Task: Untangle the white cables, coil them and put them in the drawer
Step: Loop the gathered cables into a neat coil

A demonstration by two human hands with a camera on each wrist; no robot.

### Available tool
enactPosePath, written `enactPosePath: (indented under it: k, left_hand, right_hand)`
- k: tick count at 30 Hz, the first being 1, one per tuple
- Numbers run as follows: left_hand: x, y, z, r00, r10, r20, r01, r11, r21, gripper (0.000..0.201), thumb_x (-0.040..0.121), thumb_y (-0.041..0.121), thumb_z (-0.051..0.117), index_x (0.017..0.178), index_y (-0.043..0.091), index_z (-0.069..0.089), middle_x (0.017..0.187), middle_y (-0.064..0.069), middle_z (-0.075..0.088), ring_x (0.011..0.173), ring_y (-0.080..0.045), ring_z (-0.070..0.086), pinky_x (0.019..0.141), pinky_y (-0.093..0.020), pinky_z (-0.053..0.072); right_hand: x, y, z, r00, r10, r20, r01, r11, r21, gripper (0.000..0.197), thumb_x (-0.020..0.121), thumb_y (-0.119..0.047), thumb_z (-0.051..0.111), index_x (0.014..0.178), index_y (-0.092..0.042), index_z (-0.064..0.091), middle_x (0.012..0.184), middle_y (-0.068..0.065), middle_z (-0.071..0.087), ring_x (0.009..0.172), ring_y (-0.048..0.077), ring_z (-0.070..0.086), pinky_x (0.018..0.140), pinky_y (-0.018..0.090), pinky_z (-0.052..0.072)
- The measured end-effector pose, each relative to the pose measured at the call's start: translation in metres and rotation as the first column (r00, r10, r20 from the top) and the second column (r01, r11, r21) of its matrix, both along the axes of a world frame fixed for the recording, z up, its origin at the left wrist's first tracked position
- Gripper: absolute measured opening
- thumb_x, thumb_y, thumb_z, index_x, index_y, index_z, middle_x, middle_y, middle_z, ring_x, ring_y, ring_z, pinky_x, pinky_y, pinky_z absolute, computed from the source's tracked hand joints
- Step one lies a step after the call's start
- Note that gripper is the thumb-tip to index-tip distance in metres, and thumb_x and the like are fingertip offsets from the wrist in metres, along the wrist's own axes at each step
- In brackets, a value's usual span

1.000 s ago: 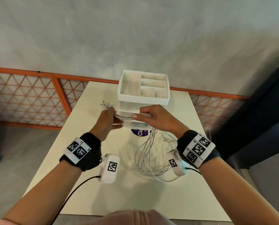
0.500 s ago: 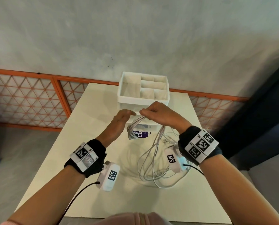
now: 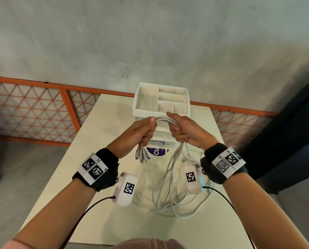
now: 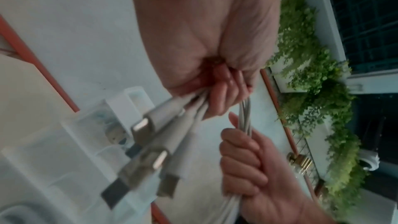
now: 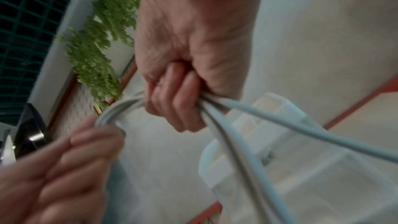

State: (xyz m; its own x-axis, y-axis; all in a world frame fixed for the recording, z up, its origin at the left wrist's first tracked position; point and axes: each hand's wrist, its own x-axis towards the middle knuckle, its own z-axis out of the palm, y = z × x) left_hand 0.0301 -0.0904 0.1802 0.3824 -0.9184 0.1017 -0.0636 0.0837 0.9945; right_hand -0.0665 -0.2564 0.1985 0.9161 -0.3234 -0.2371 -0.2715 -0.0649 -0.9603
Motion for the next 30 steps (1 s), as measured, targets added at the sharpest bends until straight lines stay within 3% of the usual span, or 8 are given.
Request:
enactPosePath:
  k: [3,5,11,17,20,22,27,30]
  left_hand:
    - [0.009,-0.002,0.009,0.995,0.073,-0.073,-0.079,0.992,-0.096,0.037,0.101,0.037,0.029,0.068,0.019,0.033,0.06,0.008,0.02,0.047,-0.006,0.015,0.043,-0.018,0.017]
    - [0.016,-0.001,0.008,0.988,0.113,-0.103,-0.125,0.985,-0.119,0.038,0.102,0.037,0.026,0.069,0.019,0.034,0.06,0.008,0.02,0.048,-0.006,0.014,0.043,-0.019,0.014]
    - [0.014,0.001,-0.009,0.977,0.2,-0.076,-0.205,0.976,-0.067,0.04,0.089,0.054,0.033,0.08,0.015,0.036,0.064,0.006,0.026,0.054,-0.009,0.021,0.05,-0.024,0.02]
    - [0.006,-0.004,-0.016,0.964,0.259,-0.057,-0.263,0.962,-0.077,0.049,0.089,0.043,0.046,0.113,0.001,0.052,0.072,-0.003,0.024,0.054,-0.009,0.024,0.048,-0.02,0.026]
    - [0.006,-0.006,-0.018,0.964,0.264,-0.024,-0.265,0.958,-0.107,0.022,0.097,0.029,0.043,0.094,0.014,0.059,0.066,0.004,0.03,0.052,-0.007,0.029,0.049,-0.019,0.03]
    - [0.006,-0.007,-0.017,0.966,0.259,0.0,-0.257,0.958,-0.13,0.023,0.1,0.024,0.041,0.085,0.017,0.057,0.059,0.013,0.036,0.051,-0.005,0.031,0.049,-0.019,0.032]
    - [0.007,-0.007,-0.017,0.965,0.257,0.047,-0.25,0.96,-0.125,0.032,0.098,0.022,0.045,0.104,-0.006,0.058,0.062,0.011,0.057,0.053,-0.002,0.045,0.051,-0.017,0.037]
    - [0.005,-0.008,-0.017,0.959,0.279,0.039,-0.273,0.954,-0.12,0.026,0.099,0.018,0.045,0.096,-0.006,0.056,0.056,0.015,0.056,0.047,0.0,0.047,0.049,-0.013,0.038]
  right_hand:
    - [-0.001,0.008,-0.023,0.991,0.083,0.103,-0.101,0.977,0.186,0.058,0.099,-0.049,0.02,0.056,-0.013,0.036,0.046,-0.002,0.031,0.041,0.015,0.037,0.057,0.027,0.042]
    - [-0.002,0.016,-0.036,0.989,0.086,0.121,-0.112,0.968,0.225,0.059,0.099,-0.048,0.011,0.059,-0.012,0.036,0.051,0.0,0.032,0.048,0.018,0.04,0.076,0.036,0.043]
    - [0.01,0.033,-0.027,0.995,-0.034,0.093,0.027,0.997,0.068,0.055,0.098,-0.052,0.019,0.056,-0.017,0.029,0.052,-0.003,0.023,0.046,0.012,0.021,0.05,0.025,0.03]
    - [0.022,0.045,-0.016,0.994,-0.072,0.083,0.069,0.997,0.037,0.057,0.097,-0.056,0.02,0.059,-0.017,0.039,0.045,-0.007,0.025,0.041,0.01,0.022,0.047,0.025,0.028]
    - [0.023,0.052,-0.015,0.998,-0.044,0.042,0.04,0.995,0.094,0.049,0.097,-0.055,0.02,0.08,-0.023,0.052,0.047,-0.007,0.022,0.042,0.01,0.02,0.048,0.024,0.028]
    - [0.023,0.057,-0.015,0.999,-0.035,0.011,0.033,0.992,0.119,0.045,0.098,-0.053,0.019,0.089,-0.019,0.047,0.048,-0.006,0.022,0.043,0.01,0.021,0.048,0.024,0.027]
    - [0.026,0.064,-0.019,0.998,-0.026,-0.051,0.031,0.994,0.103,0.043,0.096,-0.056,0.02,0.092,-0.019,0.042,0.053,-0.001,0.025,0.04,0.01,0.026,0.046,0.025,0.029]
    - [0.026,0.065,-0.021,0.999,0.024,-0.028,-0.022,0.996,0.081,0.035,0.097,-0.056,0.021,0.093,-0.031,0.046,0.061,0.002,0.031,0.041,0.011,0.032,0.044,0.025,0.034]
